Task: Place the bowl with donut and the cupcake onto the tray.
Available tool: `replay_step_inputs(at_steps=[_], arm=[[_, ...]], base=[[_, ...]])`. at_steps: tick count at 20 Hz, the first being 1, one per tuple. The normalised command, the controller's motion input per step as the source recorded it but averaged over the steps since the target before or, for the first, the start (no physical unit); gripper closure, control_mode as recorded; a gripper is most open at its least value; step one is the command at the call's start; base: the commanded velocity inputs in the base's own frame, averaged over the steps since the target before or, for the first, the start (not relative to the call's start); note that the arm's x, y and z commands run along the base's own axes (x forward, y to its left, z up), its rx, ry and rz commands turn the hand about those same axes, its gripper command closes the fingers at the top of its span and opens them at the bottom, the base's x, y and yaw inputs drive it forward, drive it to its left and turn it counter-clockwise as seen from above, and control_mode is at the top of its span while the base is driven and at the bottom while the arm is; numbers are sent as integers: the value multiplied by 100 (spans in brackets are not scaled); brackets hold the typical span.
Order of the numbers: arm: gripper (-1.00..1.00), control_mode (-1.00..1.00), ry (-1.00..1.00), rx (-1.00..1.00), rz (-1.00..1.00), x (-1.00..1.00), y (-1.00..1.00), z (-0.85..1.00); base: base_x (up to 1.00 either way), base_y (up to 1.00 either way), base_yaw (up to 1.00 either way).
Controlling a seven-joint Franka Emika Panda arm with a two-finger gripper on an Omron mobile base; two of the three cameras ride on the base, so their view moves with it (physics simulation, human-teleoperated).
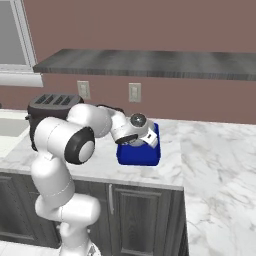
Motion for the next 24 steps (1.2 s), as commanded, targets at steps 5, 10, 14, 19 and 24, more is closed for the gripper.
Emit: replay_step_inputs(at_steps=[5,10,14,19,24], arm=[[-100,-100,0,0,-1,5,0,31],[-100,-100,0,0,-5,1,-5,55],[-100,-100,0,0,-5,-9,-15,68],[-100,-100,-5,0,2,-59,4,51],[-100,-100,-7,-4,7,-76,23,51]], base=[[0,0,0],[0,0,0],[0,0,0],[0,0,0],[0,0,0]])
